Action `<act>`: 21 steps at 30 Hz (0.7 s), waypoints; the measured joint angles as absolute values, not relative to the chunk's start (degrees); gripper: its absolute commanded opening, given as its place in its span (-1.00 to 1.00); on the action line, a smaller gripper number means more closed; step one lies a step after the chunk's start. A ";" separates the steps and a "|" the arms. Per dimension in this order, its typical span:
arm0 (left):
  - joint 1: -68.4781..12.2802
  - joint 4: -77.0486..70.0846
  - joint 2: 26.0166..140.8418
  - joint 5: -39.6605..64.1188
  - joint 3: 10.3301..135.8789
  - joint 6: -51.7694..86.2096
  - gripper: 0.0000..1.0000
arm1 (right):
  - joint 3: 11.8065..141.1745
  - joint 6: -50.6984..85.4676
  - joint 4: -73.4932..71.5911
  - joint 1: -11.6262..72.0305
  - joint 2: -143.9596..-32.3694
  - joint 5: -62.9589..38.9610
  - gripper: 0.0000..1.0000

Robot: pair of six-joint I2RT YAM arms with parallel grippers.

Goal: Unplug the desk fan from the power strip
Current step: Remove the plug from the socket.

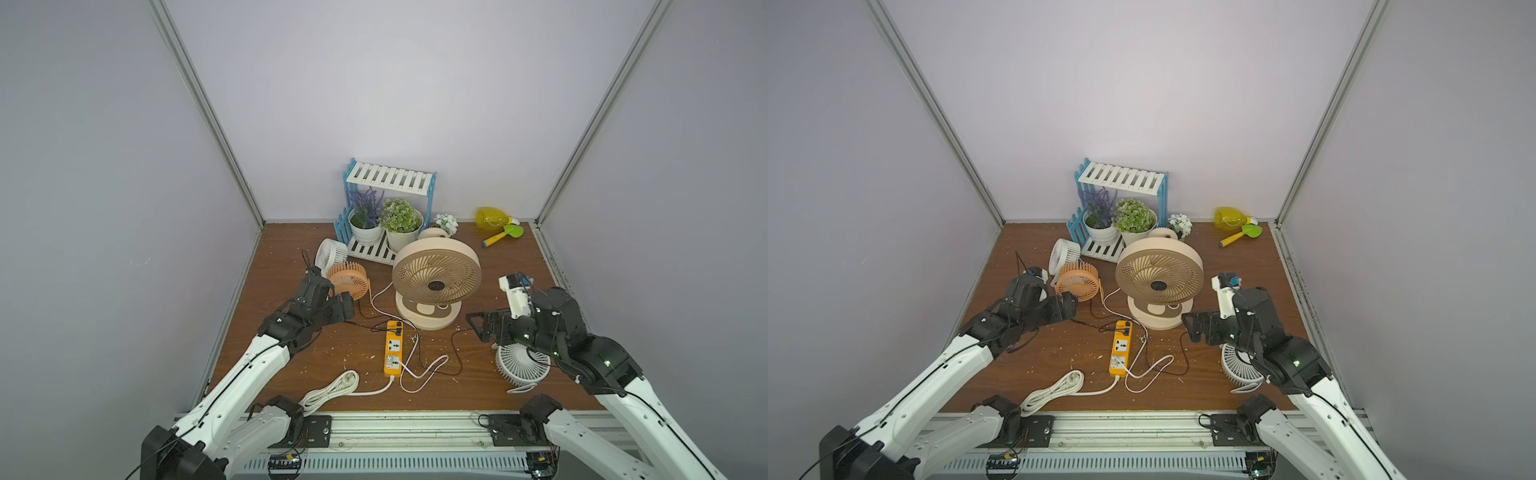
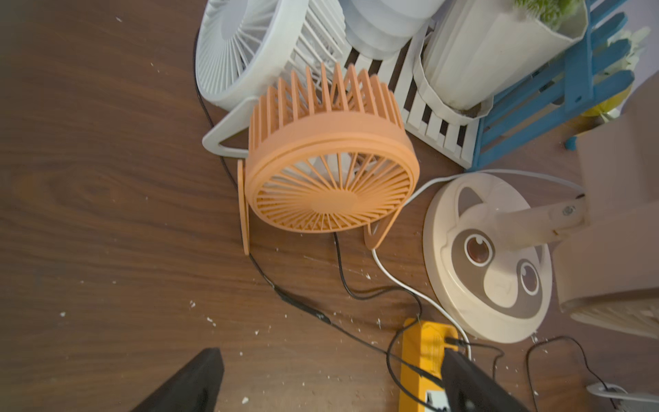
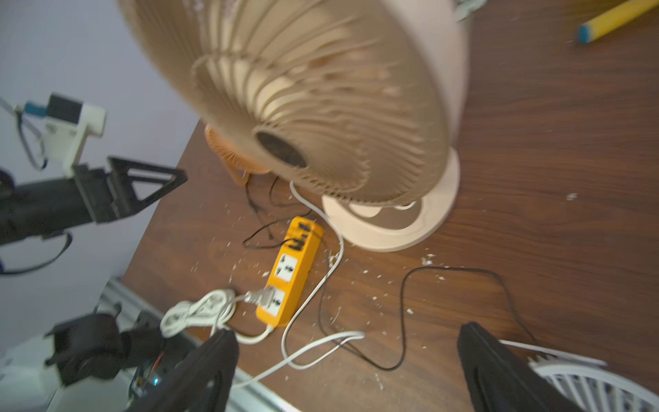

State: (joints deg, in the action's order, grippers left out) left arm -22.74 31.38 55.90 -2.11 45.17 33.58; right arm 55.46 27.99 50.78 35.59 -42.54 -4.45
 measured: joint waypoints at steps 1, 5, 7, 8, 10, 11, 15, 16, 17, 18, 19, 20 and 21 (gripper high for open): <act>-22.92 32.93 55.20 -1.54 45.17 34.39 0.97 | 56.16 28.03 50.74 39.77 -43.90 -3.11 0.98; -23.00 37.95 53.08 0.58 45.12 37.32 0.97 | 57.76 27.94 50.13 50.74 -49.21 0.71 0.98; -23.00 39.70 52.25 2.20 44.60 39.09 0.97 | 58.08 27.97 49.67 54.59 -51.53 1.89 0.98; -23.03 40.25 51.90 3.18 44.07 40.18 0.97 | 58.39 28.01 49.30 56.64 -52.71 2.63 0.98; -23.22 41.34 51.57 5.28 42.72 42.06 0.97 | 59.18 28.10 48.49 60.47 -54.76 3.90 0.98; -23.42 41.74 51.55 6.26 41.98 42.76 0.97 | 59.66 28.18 47.81 62.50 -55.86 4.54 0.98; -25.47 42.72 51.53 10.28 38.65 46.41 0.97 | 61.36 29.15 44.12 70.28 -60.90 6.59 0.98; -26.20 42.96 51.51 10.83 38.04 47.20 0.97 | 61.67 29.34 43.13 71.90 -62.33 7.09 0.98; -26.81 43.24 51.53 11.33 37.63 47.72 0.97 | 61.98 29.56 42.37 73.28 -63.77 7.55 0.98; -27.40 43.53 51.59 11.79 37.36 48.23 0.97 | 62.39 29.78 41.85 74.52 -65.47 7.97 0.98; -27.86 43.77 51.81 12.25 37.34 48.51 0.97 | 62.98 30.02 41.52 75.61 -67.22 8.29 0.98; -28.21 43.72 52.23 12.80 37.39 48.64 0.97 | 63.75 30.24 41.54 76.47 -68.97 8.67 0.98; -28.42 43.68 52.88 13.30 37.45 48.64 0.97 | 64.73 30.50 41.58 77.17 -70.91 9.17 0.98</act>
State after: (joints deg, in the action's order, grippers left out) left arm -28.42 43.68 52.88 13.30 37.45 48.64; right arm 64.73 30.50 41.58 77.17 -70.91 9.17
